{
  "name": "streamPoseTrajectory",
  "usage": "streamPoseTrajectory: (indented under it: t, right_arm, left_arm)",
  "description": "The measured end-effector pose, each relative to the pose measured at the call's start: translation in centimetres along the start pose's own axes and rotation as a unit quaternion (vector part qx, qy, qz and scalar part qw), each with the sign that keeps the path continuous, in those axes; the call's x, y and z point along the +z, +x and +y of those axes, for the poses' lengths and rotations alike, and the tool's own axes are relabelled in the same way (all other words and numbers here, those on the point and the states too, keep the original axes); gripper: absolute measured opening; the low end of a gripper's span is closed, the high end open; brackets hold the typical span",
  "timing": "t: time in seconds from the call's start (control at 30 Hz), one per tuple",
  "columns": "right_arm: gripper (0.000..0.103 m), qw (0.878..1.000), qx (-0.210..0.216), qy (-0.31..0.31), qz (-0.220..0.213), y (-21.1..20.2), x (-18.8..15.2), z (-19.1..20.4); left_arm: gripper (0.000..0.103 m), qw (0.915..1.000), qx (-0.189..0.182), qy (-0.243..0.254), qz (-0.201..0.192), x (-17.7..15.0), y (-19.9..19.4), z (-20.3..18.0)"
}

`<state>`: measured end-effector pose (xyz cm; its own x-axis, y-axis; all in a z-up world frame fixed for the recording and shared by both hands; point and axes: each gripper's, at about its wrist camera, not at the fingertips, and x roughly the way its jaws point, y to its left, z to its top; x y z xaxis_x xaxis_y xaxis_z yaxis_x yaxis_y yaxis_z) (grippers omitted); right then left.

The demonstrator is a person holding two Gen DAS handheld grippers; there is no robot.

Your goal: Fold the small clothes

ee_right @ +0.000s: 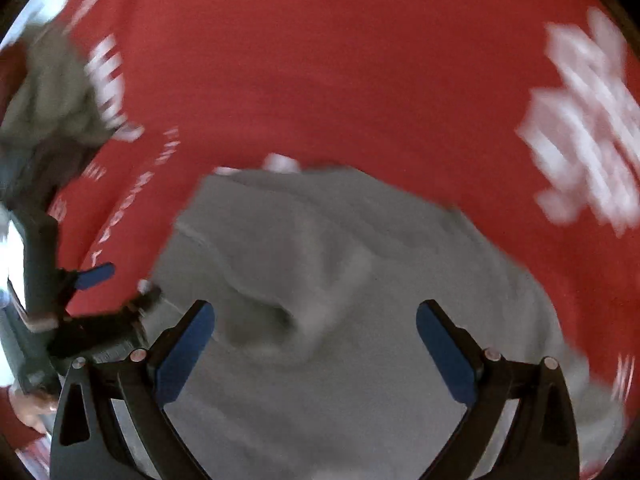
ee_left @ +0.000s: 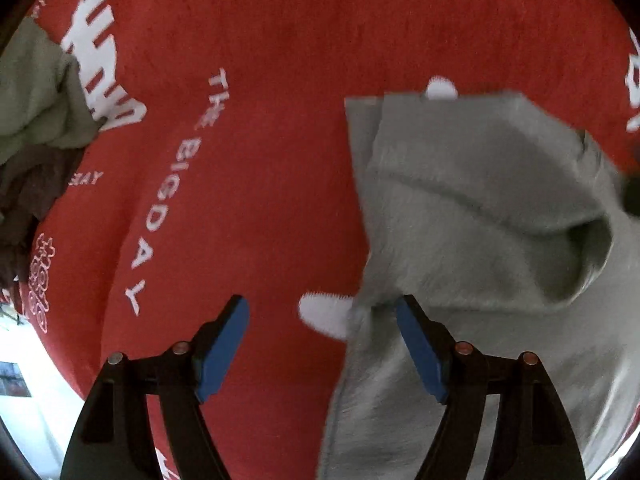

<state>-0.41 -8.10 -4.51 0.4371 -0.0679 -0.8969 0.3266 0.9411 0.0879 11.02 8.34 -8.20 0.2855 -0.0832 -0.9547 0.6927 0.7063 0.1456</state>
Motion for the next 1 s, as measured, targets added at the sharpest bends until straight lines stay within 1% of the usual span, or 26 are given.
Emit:
streamPoseTrajectory:
  t: [0.07,0.1,0.17,0.2,0.23,0.27,0.3,0.33,0.37,0.4,0.43,0.47,0.5,0.57,0.6,0.67,0.7,0.73,0.77,0.8,0.83,0.87,0.9,0.93,1.0]
  right_arm:
    - [0.100,0.998,0.008,-0.053,0.015,3.4,1.9,3.1]
    - [0.098,0.998,0.009,-0.063,0.021,4.1,1.9,3.9]
    - [0.095,0.996,0.005,-0.080,0.040,6.7,1.8,5.0]
    - [0.095,0.995,-0.002,-0.087,0.050,8.2,1.9,5.7]
    - [0.094,0.994,-0.012,-0.090,0.054,8.8,1.8,5.9]
    - [0.093,0.994,-0.029,-0.093,0.058,9.7,1.8,6.1]
    - [0.082,0.994,-0.037,-0.090,0.056,10.2,2.0,6.0]
    - [0.056,0.995,-0.035,-0.079,0.043,9.9,2.3,5.9]
    - [0.032,0.997,-0.034,-0.064,0.032,9.5,2.5,5.5]
    - [0.011,0.998,-0.035,-0.038,0.024,8.4,2.9,4.7]
    - [0.011,1.000,-0.025,-0.001,0.006,7.0,3.0,3.5]
    - [0.011,0.999,-0.006,0.042,-0.013,5.3,2.9,1.7]
    - [0.011,0.997,0.006,0.071,-0.026,4.1,2.6,0.3]
    - [0.011,0.988,0.019,0.141,-0.055,0.9,0.7,-3.9]
    - [0.011,0.983,0.016,0.172,-0.061,-0.2,-0.4,-6.0]
    - [0.011,0.972,0.012,0.225,-0.065,-1.8,-3.0,-9.9]
    - [0.011,0.964,0.013,0.259,-0.060,-2.2,-4.9,-12.2]
    - [0.014,0.952,0.021,0.302,-0.053,-2.3,-7.1,-14.8]
    - [0.015,0.941,0.036,0.333,-0.046,-2.0,-8.8,-16.6]
    - [0.017,0.928,0.056,0.368,-0.034,-1.2,-10.7,-18.4]
    - [0.029,0.913,0.065,0.403,-0.004,-0.5,-12.8,-20.1]
    - [0.040,0.906,0.053,0.420,0.020,-0.3,-14.0,-20.9]
    - [0.052,0.902,0.034,0.429,0.038,-0.9,-15.7,-21.6]
    - [0.052,0.903,0.027,0.427,0.034,-1.6,-16.2,-21.6]
    - [0.053,0.910,-0.037,0.410,0.051,-3.9,-16.7,-21.1]
  left_arm:
    - [0.077,1.0000,-0.004,0.006,-0.002,-0.6,0.6,-0.3]
    - [0.077,0.9999,-0.009,0.000,-0.005,-0.7,0.7,-0.2]
    - [0.077,0.9991,-0.027,-0.031,-0.007,-1.0,1.1,0.9]
    - [0.077,0.9985,-0.033,-0.042,-0.006,-0.9,1.0,1.3]
    - [0.077,0.9979,-0.038,-0.053,-0.006,-0.7,0.9,1.6]
    - [0.077,0.9974,-0.041,-0.059,-0.006,-0.6,1.1,1.7]
    - [0.077,0.9972,-0.041,-0.062,-0.006,-0.5,1.2,1.7]
    - [0.077,0.9972,-0.040,-0.062,-0.006,-0.3,1.2,1.7]
    - [0.077,0.9974,-0.038,-0.061,-0.005,-0.2,1.1,1.5]
    - [0.077,0.9976,-0.036,-0.059,-0.005,0.0,1.0,1.4]
    - [0.077,0.9976,-0.037,-0.058,-0.005,0.2,0.9,1.2]
    - [0.077,0.9977,-0.037,-0.056,-0.005,0.4,0.9,1.0]
    - [0.077,0.9980,-0.035,-0.052,-0.005,0.6,0.8,0.7]
    - [0.077,0.9986,-0.024,-0.048,-0.003,0.8,0.7,-0.1]
    - [0.077,0.9987,-0.018,-0.049,-0.003,0.8,0.8,-0.3]
    - [0.077,0.9980,-0.019,-0.060,-0.003,0.7,0.9,-0.1]
    - [0.077,0.9974,-0.021,-0.068,-0.001,0.7,1.0,0.1]
    - [0.077,0.9970,-0.023,-0.074,0.001,0.8,1.2,0.4]
    - [0.077,0.9966,-0.024,-0.078,0.002,0.8,1.3,0.5]
    - [0.077,0.9964,-0.024,-0.081,0.003,0.9,1.3,0.5]
    - [0.077,0.9965,-0.024,-0.080,0.004,0.9,1.3,0.5]
    - [0.077,0.9966,-0.022,-0.079,0.004,0.9,1.3,0.5]
    - [0.077,0.9969,-0.019,-0.077,0.004,0.9,1.2,0.4]
    - [0.077,0.9970,-0.017,-0.075,0.005,1.0,1.2,0.4]
    - [0.077,0.9968,-0.018,-0.078,0.007,1.0,1.2,0.5]
